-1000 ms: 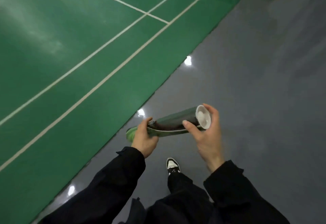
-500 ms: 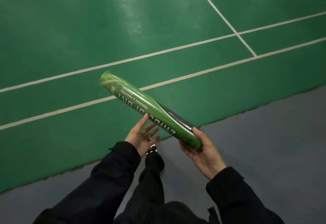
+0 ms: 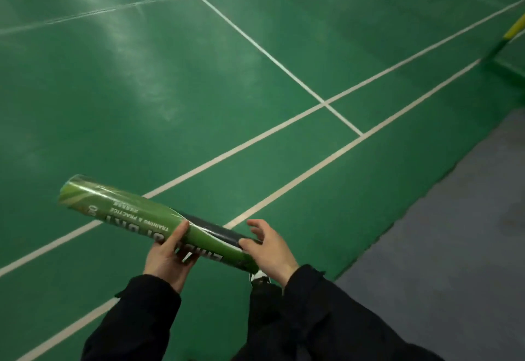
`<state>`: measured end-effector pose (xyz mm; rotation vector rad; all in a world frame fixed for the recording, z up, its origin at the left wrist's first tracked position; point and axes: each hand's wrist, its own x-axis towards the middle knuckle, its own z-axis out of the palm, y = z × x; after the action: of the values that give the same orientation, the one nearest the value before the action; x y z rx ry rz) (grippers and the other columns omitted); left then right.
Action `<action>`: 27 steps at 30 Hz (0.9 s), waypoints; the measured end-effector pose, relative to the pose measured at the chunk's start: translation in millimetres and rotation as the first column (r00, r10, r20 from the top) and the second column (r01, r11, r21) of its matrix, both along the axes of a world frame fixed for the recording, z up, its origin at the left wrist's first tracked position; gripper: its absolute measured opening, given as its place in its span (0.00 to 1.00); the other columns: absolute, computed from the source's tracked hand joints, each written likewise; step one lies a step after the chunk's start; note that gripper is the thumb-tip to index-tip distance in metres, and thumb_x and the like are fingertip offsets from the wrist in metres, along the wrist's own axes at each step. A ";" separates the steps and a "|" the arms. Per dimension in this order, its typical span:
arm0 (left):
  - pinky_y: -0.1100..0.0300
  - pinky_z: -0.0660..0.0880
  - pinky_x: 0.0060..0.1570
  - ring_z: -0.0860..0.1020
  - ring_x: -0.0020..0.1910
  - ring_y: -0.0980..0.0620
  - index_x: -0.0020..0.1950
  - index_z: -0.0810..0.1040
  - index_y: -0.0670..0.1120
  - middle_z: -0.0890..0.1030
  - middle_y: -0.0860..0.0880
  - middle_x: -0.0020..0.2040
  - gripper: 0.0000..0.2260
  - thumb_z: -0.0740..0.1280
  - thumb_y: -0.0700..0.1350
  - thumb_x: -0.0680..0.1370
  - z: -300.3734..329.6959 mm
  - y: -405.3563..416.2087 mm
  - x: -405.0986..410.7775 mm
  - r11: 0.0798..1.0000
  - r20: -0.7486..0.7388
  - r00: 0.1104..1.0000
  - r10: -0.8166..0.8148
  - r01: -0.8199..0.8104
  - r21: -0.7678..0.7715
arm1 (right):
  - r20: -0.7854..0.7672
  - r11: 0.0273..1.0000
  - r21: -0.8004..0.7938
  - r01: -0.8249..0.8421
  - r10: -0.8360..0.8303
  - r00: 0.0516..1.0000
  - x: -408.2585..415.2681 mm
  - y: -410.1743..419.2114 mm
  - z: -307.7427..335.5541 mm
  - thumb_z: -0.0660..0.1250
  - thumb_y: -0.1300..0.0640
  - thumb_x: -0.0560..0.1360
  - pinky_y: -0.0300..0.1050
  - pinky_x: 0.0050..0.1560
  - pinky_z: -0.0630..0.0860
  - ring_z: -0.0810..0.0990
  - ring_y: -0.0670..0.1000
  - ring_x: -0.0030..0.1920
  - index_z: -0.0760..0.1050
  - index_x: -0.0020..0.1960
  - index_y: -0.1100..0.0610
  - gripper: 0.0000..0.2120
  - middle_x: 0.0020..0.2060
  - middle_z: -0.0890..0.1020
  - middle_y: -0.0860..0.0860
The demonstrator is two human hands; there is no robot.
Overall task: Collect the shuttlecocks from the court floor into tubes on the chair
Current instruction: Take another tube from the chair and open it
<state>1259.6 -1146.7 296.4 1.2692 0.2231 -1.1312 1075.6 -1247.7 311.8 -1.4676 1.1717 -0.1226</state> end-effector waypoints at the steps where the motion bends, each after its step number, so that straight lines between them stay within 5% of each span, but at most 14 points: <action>1: 0.49 0.78 0.53 0.79 0.58 0.43 0.72 0.73 0.44 0.81 0.46 0.53 0.26 0.73 0.45 0.75 1.6 -26.4 19.3 1.000 0.019 1.000 -0.004 0.004 -0.007 | -0.006 0.997 -0.053 -0.049 0.049 0.999 23.2 -22.8 2.9 0.69 0.50 0.79 0.45 0.71 0.68 0.72 0.50 0.72 0.66 0.76 0.48 0.27 0.74 0.72 0.51; 7: 0.53 0.77 0.47 0.81 0.51 0.46 0.59 0.77 0.46 0.83 0.46 0.52 0.23 0.80 0.42 0.68 8.2 -174.9 147.5 0.999 0.197 0.979 0.048 -0.048 -0.008 | -0.082 0.891 -0.290 -0.349 0.340 0.937 186.3 -173.3 12.7 0.67 0.47 0.78 0.46 0.73 0.67 0.71 0.49 0.72 0.66 0.76 0.49 0.28 0.73 0.73 0.49; 13: 0.63 0.77 0.47 0.81 0.51 0.48 0.55 0.73 0.45 0.81 0.48 0.50 0.24 0.79 0.29 0.68 18.3 -248.0 300.9 0.974 0.476 0.876 -0.080 -0.032 0.222 | 0.184 0.959 -0.111 -0.262 0.279 0.942 363.3 -283.4 35.9 0.66 0.49 0.82 0.47 0.70 0.72 0.76 0.46 0.67 0.70 0.69 0.42 0.16 0.65 0.78 0.47; 15: 0.52 0.80 0.57 0.81 0.55 0.47 0.57 0.75 0.48 0.81 0.45 0.56 0.26 0.81 0.30 0.66 8.3 -258.9 356.1 0.958 0.501 0.850 -0.160 0.011 0.288 | 0.280 0.968 -0.044 -0.247 0.250 0.927 423.6 -311.5 45.4 0.63 0.46 0.82 0.47 0.68 0.74 0.77 0.46 0.66 0.70 0.69 0.41 0.15 0.64 0.78 0.47; 19: 0.49 0.79 0.61 0.81 0.57 0.46 0.60 0.77 0.52 0.79 0.44 0.59 0.34 0.84 0.42 0.57 -29.6 -290.9 485.7 0.907 0.596 0.760 -0.257 -0.023 0.420 | 0.392 0.957 0.002 -0.290 0.265 0.881 553.0 -363.7 52.7 0.60 0.34 0.78 0.47 0.66 0.77 0.80 0.42 0.61 0.68 0.73 0.41 0.25 0.66 0.79 0.47; 27: 0.54 0.67 0.73 0.71 0.59 0.48 0.75 0.70 0.45 0.68 0.44 0.65 0.40 0.79 0.31 0.66 -21.1 -398.7 729.2 0.836 0.592 0.674 -0.441 0.070 0.544 | 0.372 0.921 -0.219 -0.321 0.383 0.845 807.7 -453.7 68.7 0.74 0.32 0.65 0.47 0.71 0.71 0.70 0.40 0.71 0.58 0.77 0.34 0.45 0.72 0.70 0.40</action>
<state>1988.8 -1545.4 275.3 2.1637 -0.2977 -0.7559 1883.2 -1701.4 380.6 -1.6673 0.5474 -0.2539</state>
